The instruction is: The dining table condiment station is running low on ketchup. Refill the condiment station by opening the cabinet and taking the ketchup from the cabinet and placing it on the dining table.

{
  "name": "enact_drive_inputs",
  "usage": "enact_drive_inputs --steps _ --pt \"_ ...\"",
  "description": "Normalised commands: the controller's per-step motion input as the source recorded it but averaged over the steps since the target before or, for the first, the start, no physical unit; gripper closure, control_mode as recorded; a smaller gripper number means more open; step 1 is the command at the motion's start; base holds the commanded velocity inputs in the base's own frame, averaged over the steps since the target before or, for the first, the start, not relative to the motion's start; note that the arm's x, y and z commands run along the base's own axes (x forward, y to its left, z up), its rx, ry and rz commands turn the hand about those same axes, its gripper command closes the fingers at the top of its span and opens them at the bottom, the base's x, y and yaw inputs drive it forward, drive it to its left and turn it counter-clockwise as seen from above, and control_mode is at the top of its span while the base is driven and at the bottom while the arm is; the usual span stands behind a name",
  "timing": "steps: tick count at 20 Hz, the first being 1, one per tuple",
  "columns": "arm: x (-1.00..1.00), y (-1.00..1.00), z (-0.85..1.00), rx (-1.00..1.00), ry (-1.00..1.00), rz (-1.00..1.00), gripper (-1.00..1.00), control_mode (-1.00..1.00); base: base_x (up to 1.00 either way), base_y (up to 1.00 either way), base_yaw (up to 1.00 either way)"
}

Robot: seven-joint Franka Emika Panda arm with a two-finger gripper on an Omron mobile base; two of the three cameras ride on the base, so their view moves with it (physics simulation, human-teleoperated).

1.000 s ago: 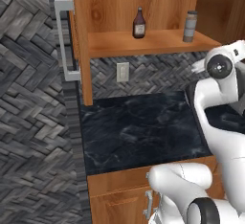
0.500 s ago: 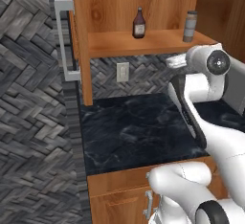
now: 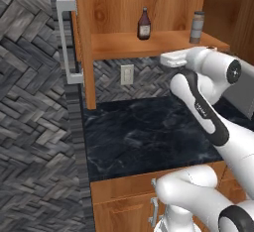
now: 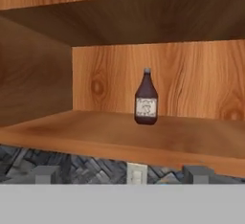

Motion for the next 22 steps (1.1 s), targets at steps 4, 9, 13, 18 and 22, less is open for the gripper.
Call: enact_drive_inputs --steps 4,9,13,18,22 --pt "-0.28 0.14 0.59 0.00 -0.22 0.00 -1.00 -1.00 0.00 0.00 0.00" --pt "-0.26 0.00 0.87 0.00 -0.04 -0.01 -1.00 -1.00 0.00 0.00 0.00" --pt "-0.18 0.00 0.65 0.00 0.00 -0.02 -1.00 -1.00 0.00 0.00 0.00" --pt "0.00 0.10 0.06 0.00 0.04 -0.04 -1.00 -1.00 0.00 0.00 0.00" --pt "0.00 0.01 -0.01 0.00 0.02 0.00 -1.00 -1.00 0.00 0.00 0.00"
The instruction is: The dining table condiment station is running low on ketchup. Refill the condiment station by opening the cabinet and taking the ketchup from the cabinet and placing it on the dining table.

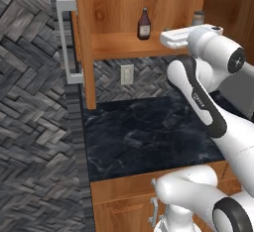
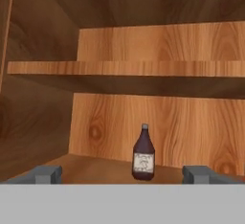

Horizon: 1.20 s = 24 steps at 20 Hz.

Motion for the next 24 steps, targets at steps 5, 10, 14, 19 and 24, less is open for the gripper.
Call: enact_drive_inputs --steps 5,10,14,19,24 --pt "0.26 0.14 0.00 0.00 0.10 0.00 -1.00 -1.00 0.00 0.00 0.00" --pt "0.34 0.09 0.00 0.00 0.19 0.00 -1.00 -1.00 0.00 0.00 0.00" --pt "0.27 0.00 0.00 0.00 0.10 -0.01 -1.00 -1.00 0.00 0.00 0.00" --pt "0.31 0.01 0.00 0.00 0.00 -0.11 -1.00 -1.00 0.00 0.00 0.00" --pt "0.45 0.09 0.05 0.00 0.01 -0.15 -1.00 -1.00 0.00 0.00 0.00"
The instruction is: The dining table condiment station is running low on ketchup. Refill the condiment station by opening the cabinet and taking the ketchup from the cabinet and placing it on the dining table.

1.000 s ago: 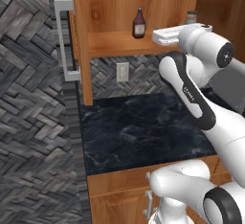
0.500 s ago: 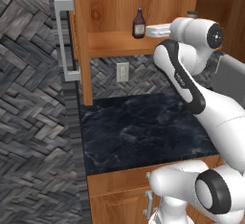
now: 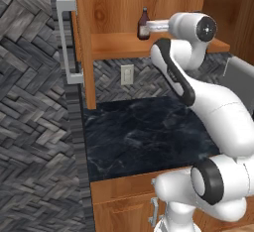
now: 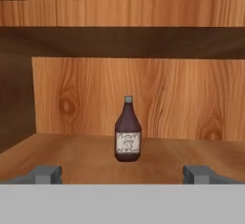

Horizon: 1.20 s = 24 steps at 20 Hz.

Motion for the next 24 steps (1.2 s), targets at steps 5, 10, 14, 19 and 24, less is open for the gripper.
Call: enact_drive_inputs --steps 5,10,14,19,24 --pt "0.48 0.14 0.00 0.00 0.02 -0.12 -1.00 -1.00 0.00 0.00 0.00" --pt "0.54 0.00 0.00 0.00 0.00 -0.05 -1.00 -1.00 0.00 0.00 0.00" --pt "0.68 0.00 0.00 0.00 0.03 -0.03 -1.00 -1.00 0.00 0.00 0.00" --pt "0.65 0.00 0.00 0.00 0.04 -0.01 -1.00 -1.00 0.00 0.00 0.00" --pt "0.38 0.00 0.00 0.00 0.00 0.00 -1.00 -1.00 0.00 0.00 0.00"
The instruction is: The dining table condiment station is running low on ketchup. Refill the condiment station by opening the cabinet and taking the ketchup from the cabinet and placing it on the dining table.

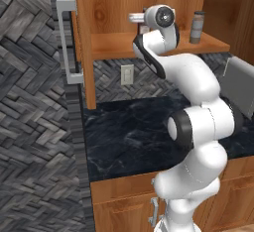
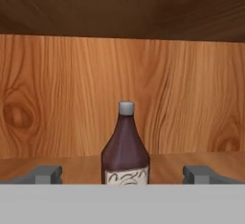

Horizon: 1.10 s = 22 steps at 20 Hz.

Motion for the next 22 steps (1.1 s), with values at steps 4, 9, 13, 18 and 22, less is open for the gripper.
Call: enact_drive_inputs --steps 4,9,13,18,22 --pt "0.06 0.00 0.09 0.00 -0.10 0.00 -1.00 -1.00 0.00 0.00 0.00" --pt "0.09 0.00 0.06 0.00 -0.08 0.00 -1.00 -1.00 0.00 0.00 0.00" --pt "0.24 0.00 -0.05 0.00 0.00 0.00 -1.00 -1.00 0.00 0.00 0.00" --pt "0.24 0.00 -0.09 0.00 0.00 0.00 -1.00 -1.00 0.00 0.00 0.00" --pt "0.25 0.00 -0.01 0.00 0.00 0.02 -1.00 -1.00 0.00 0.00 0.00"
